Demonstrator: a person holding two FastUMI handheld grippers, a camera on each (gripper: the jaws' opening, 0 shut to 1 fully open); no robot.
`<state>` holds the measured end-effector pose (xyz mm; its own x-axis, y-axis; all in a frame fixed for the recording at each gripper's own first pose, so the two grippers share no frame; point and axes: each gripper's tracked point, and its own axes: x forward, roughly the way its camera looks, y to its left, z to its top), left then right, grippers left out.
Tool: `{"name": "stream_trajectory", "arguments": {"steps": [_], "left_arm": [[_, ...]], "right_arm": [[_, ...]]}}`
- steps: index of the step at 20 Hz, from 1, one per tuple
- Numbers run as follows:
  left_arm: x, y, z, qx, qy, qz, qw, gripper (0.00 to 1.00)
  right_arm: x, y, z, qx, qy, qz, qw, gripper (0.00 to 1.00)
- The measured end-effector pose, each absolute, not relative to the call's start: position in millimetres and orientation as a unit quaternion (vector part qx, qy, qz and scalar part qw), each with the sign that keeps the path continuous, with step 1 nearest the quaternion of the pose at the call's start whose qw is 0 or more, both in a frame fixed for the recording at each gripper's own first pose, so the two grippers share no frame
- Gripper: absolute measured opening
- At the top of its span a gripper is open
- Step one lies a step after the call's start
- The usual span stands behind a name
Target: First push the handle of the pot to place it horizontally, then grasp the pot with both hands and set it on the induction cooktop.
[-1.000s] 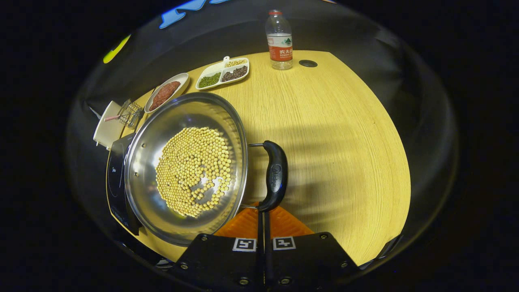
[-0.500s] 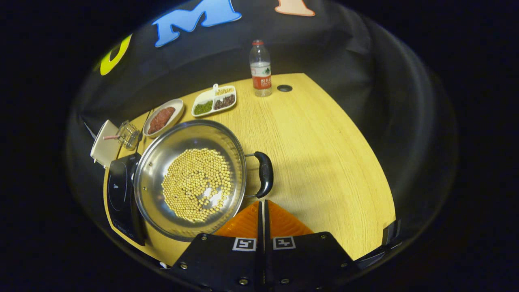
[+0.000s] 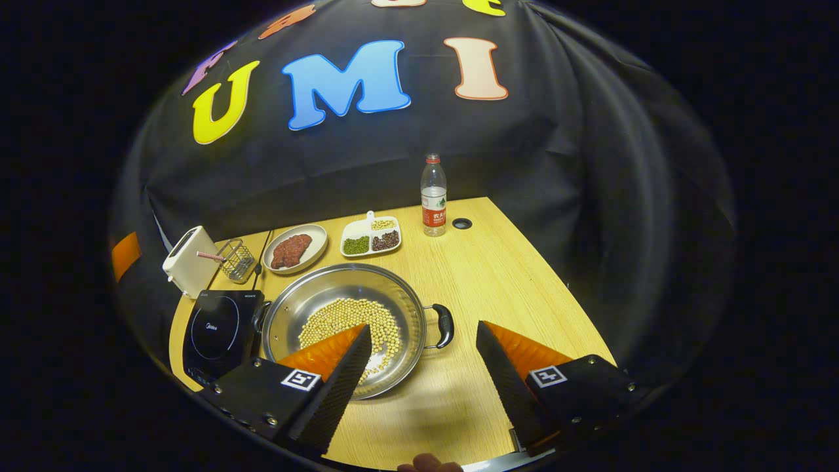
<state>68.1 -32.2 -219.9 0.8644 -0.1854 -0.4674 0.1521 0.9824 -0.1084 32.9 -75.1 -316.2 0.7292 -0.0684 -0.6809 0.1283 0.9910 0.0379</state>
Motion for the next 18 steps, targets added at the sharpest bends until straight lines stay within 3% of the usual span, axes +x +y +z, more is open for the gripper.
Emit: {"name": "stream_trajectory", "arguments": {"steps": [6,18], "left_arm": [[81.2,-39.4,-311.5,-0.024,0.326,-0.063,0.943,0.96],[123.2,-38.9,-450.3,0.013,0.386,-0.054,0.921,0.99]], "right_arm": [[50.4,-81.2,-339.9,0.030,0.366,-0.028,0.930,1.00],[96.3,-84.8,-422.9,0.019,0.389,-0.034,0.921,1.00]]}}
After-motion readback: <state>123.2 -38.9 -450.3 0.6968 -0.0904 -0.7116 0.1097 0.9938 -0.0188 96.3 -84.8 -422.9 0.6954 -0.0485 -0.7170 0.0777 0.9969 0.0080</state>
